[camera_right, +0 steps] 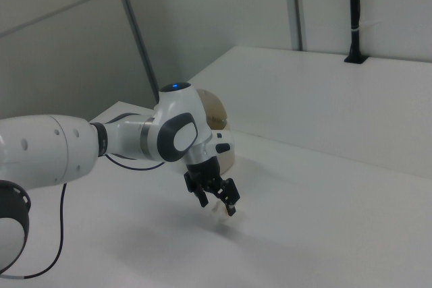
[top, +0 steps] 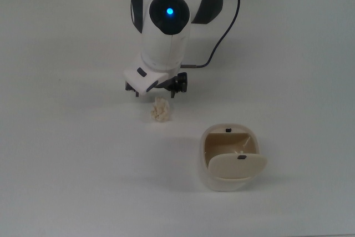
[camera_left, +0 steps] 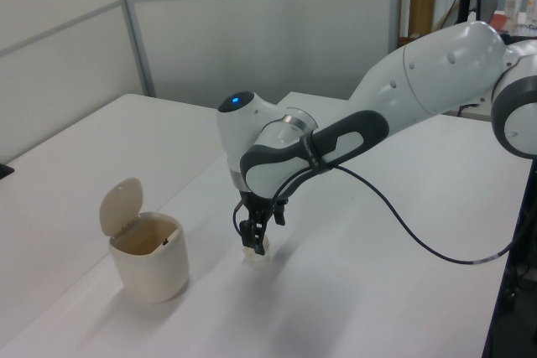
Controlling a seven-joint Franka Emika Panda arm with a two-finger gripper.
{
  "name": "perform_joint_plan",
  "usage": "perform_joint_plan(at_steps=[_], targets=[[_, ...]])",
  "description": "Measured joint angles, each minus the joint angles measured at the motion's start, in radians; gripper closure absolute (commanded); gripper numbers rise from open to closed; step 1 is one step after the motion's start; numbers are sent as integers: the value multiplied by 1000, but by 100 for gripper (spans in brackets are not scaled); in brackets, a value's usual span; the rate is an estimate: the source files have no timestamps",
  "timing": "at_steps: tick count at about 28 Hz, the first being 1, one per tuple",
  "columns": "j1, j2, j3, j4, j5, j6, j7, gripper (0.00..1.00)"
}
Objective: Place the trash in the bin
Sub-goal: 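Lower the gripper onto the paper ball and close it, then lift the held paper ball up off the table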
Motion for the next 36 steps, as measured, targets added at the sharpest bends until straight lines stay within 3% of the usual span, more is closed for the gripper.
perform_joint_plan(at_steps=[12,15,18,19,22,36], targets=[[9,74,1,-1,-84,116,128,0],[20,86,1,0,-105,125,154,27],[27,89,1,0,-117,126,164,60],[29,89,2,0,-122,126,165,76],[32,89,4,1,-132,126,171,99],[24,72,1,23,-133,126,173,100]])
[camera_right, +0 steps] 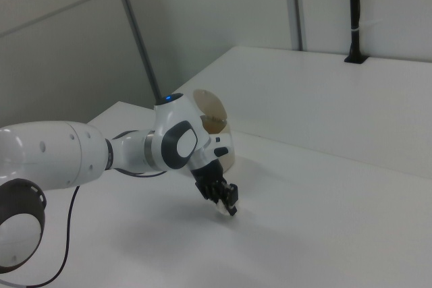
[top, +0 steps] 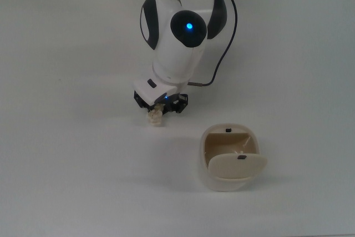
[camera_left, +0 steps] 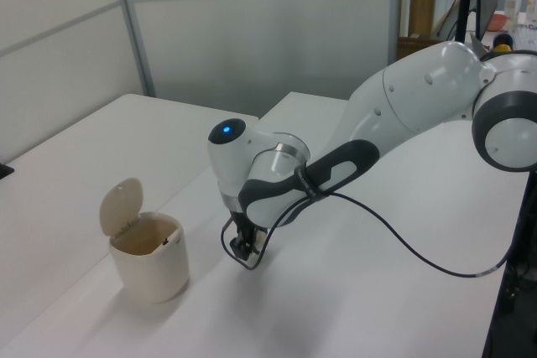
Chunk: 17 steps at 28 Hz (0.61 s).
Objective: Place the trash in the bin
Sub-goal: 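Lift the held paper ball up off the table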
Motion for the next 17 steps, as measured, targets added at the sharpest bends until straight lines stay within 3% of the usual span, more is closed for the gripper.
perform_joint_plan(at_steps=[6,11,17], targets=[[-27,-60,-4,25,9,-33,-12,100],[-42,-104,-5,71,84,-60,-67,100],[-36,-109,0,119,107,-61,-71,100]])
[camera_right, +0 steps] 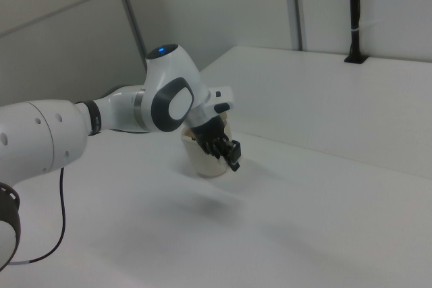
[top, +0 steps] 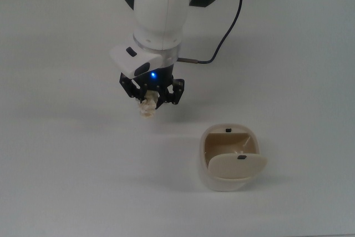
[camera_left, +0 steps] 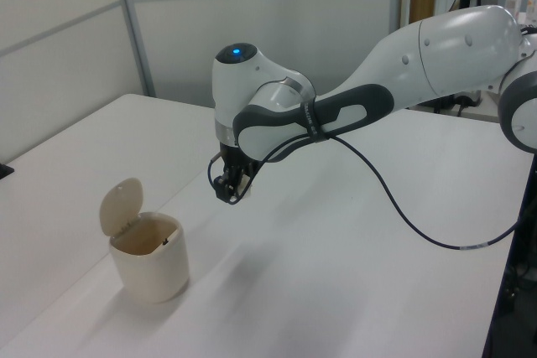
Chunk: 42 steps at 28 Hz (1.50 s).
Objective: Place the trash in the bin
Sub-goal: 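Lift the held paper ball up off the table, then carry the paper ball over the open cream bin and release it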
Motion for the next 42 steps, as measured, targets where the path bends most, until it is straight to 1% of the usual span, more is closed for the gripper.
perform_joint_plan(at_steps=[5,9,12,15,21,23,26,29,30,31,32,33,34,35,36,42], targets=[[17,22,13,39,6,43,2,100],[34,44,33,53,7,125,21,100],[50,56,48,57,7,149,30,100],[83,62,55,62,7,155,57,100],[147,65,56,65,4,198,156,100],[160,68,56,67,-11,219,188,98],[174,75,56,83,-50,232,248,98],[180,81,56,98,-66,232,282,96],[180,83,56,102,-67,232,288,92],[181,85,56,106,-67,232,292,71],[181,87,56,109,-67,232,296,60],[180,88,55,111,-67,232,300,51],[180,89,55,112,-67,232,308,39],[180,90,54,113,-67,232,315,23],[180,90,53,114,-67,233,320,0],[179,94,48,125,-68,233,354,0]])
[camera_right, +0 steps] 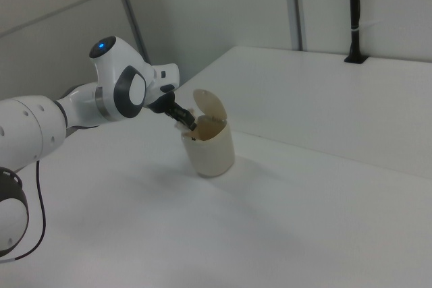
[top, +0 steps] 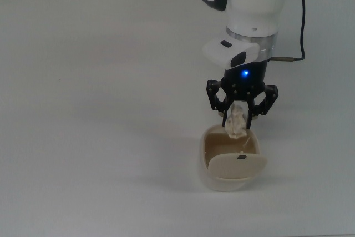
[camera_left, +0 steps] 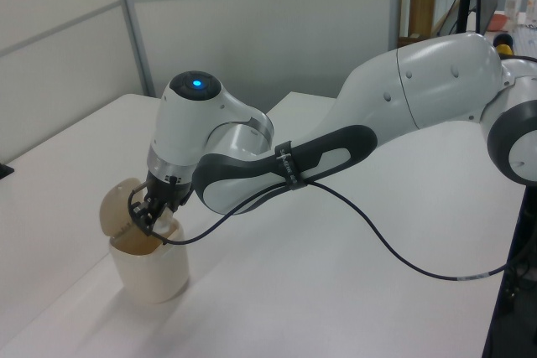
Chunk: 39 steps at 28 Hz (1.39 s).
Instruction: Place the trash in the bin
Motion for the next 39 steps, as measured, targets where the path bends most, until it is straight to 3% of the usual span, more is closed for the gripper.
perform_joint_plan(at_steps=[18,23,27,30,39], targets=[[-28,-4,-6,17,-1,-8,28,0],[-60,-19,-7,17,11,-175,-97,0],[-97,-61,-9,23,97,-348,-264,0],[-132,-111,-11,30,127,-486,-366,0],[-247,-277,-13,31,139,-815,-587,0]])
